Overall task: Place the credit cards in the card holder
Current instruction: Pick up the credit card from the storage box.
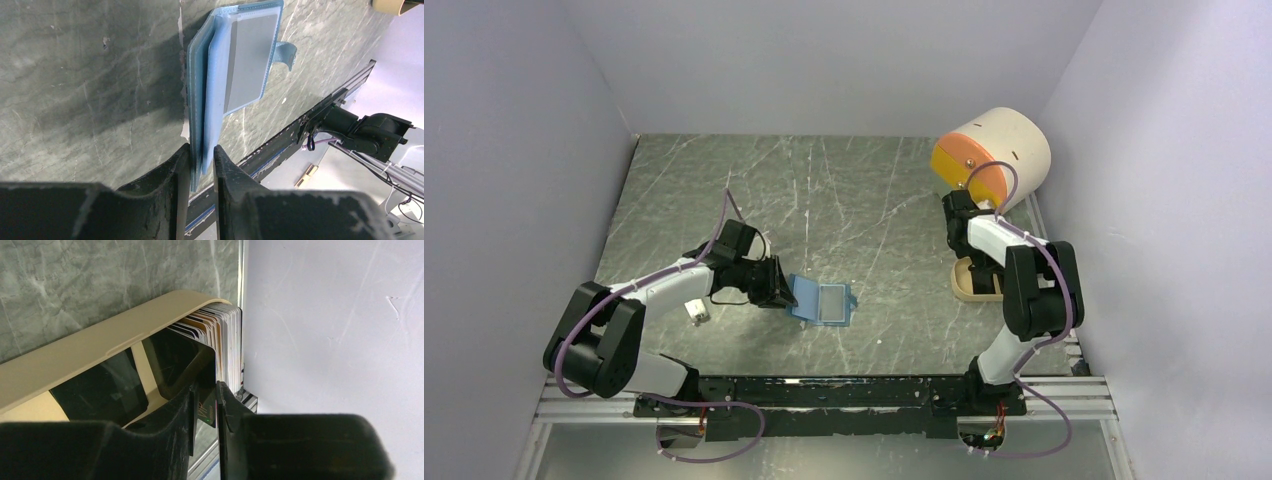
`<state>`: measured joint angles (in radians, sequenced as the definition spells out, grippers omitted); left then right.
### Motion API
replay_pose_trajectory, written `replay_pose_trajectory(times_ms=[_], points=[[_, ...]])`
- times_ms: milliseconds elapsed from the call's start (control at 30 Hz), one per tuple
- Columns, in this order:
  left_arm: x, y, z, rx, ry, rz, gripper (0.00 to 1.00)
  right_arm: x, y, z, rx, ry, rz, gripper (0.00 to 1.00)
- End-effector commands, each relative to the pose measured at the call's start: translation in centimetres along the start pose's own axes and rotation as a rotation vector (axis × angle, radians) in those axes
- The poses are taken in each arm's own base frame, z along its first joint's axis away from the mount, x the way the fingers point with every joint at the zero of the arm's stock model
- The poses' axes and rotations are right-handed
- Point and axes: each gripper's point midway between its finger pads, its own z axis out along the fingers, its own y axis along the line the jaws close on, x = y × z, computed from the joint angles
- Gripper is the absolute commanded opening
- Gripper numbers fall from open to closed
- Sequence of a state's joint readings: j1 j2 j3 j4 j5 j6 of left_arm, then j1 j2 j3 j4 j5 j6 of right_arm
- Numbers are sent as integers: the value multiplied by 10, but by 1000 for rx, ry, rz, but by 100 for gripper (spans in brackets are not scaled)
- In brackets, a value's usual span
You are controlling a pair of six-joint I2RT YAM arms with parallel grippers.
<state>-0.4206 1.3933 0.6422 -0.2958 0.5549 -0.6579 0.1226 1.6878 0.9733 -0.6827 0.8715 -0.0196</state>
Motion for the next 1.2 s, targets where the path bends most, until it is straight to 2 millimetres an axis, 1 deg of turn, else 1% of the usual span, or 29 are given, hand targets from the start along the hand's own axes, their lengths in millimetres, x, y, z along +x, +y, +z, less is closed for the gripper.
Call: replay_pose_trajectory(times_ms=[0,33,67,100,233,367,567,733,867,967,1067,1167], points=[[-4,-8,-5,43,-15,31,28,-3,-15,-6,34,-16,56,22],[-3,-8,-5,42,-15,32,28,-3,-15,-6,32,-17,56,21],[-4,-8,-5,43,-15,30,28,-10,-17,-9,29,-30,73,20],[-4,-8,-5,44,-17,32,28,-12,-18,-10,27,-33,78,19],[-4,-8,-4,44,-16,31,28,-15,-16,-13,9,-37,80,16],[-4,-8,-3,46,-12,31,28,-19,-6,-21,-41,-35,73,11],[-6,-10,-3,48,-13,30,28,-18,4,-29,-101,-35,61,0],[-4,-8,-3,43,-10,26,28,-18,10,-33,-150,-33,70,0],[-3,-7,-3,41,-6,24,28,-20,21,-42,-233,-30,104,0],[-3,-10,-4,46,1,24,28,-22,29,-53,-283,-21,123,0],[-2,-11,-5,53,10,22,28,-23,28,-65,-300,-14,135,0],[-3,-11,-4,45,16,19,28,-29,29,-78,-348,-30,153,0]])
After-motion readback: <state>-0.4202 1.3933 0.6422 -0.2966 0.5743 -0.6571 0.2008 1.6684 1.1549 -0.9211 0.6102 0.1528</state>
